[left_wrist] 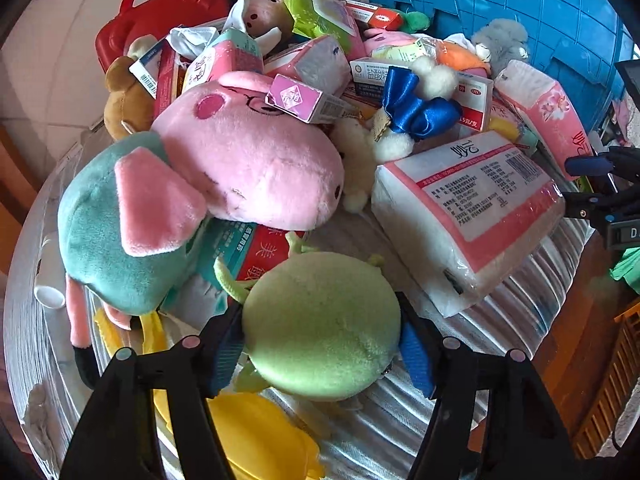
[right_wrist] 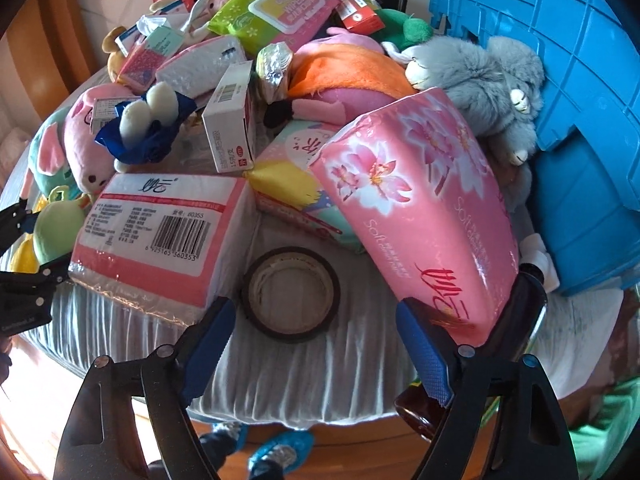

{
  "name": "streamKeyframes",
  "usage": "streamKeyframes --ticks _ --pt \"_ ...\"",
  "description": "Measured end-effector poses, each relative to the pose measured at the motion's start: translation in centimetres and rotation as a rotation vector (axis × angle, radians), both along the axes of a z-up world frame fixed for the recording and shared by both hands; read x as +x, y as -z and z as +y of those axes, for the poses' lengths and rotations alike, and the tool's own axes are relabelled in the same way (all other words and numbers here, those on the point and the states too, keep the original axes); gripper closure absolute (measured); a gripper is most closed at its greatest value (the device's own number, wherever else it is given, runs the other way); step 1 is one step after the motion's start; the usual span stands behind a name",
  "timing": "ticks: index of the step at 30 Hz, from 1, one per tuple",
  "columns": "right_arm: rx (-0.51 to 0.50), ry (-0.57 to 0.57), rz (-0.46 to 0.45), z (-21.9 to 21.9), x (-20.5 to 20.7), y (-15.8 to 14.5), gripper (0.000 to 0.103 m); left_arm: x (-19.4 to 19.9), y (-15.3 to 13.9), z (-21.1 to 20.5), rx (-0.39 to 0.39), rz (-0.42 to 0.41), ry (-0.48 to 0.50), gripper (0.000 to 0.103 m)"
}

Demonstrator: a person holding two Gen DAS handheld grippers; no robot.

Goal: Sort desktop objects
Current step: 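Reach the left tool toward the light green round plush while the right tool reaches the pink tissue pack, then grasp the light green round plush with the left tool while the right tool grasps the black tape roll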

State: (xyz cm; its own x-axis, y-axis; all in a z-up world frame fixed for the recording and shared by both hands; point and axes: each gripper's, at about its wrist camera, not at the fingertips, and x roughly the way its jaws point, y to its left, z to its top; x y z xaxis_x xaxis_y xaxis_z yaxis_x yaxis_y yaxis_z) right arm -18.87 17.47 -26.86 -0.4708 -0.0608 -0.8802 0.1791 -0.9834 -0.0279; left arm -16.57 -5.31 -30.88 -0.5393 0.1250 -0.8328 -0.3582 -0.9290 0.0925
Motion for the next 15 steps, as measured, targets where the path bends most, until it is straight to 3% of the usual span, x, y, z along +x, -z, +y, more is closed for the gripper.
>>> streamKeyframes --ticks 4,5,11,13,15 --pt "-0.005 -0.02 -0.065 -0.6 -1.1 1.5 0.023 0.0 0.0 0.0 -0.003 -0.006 0.005 0.036" --pt "-0.007 -0.022 -0.061 -0.9 -1.1 1.6 0.031 0.0 -0.1 -0.1 0.002 -0.008 0.002 0.035" --pt "-0.028 0.019 -0.071 -0.5 -2.2 1.9 0.034 -0.2 -0.2 -0.6 0.056 -0.008 0.005 0.036" --pt "-0.013 0.014 -0.07 -0.5 -2.3 1.8 0.043 -0.1 -0.3 -1.0 0.08 -0.005 -0.003 0.038" --pt "-0.016 0.015 -0.071 -0.5 -2.4 1.9 0.044 0.2 -0.4 -1.4 0.102 -0.002 -0.011 0.04"
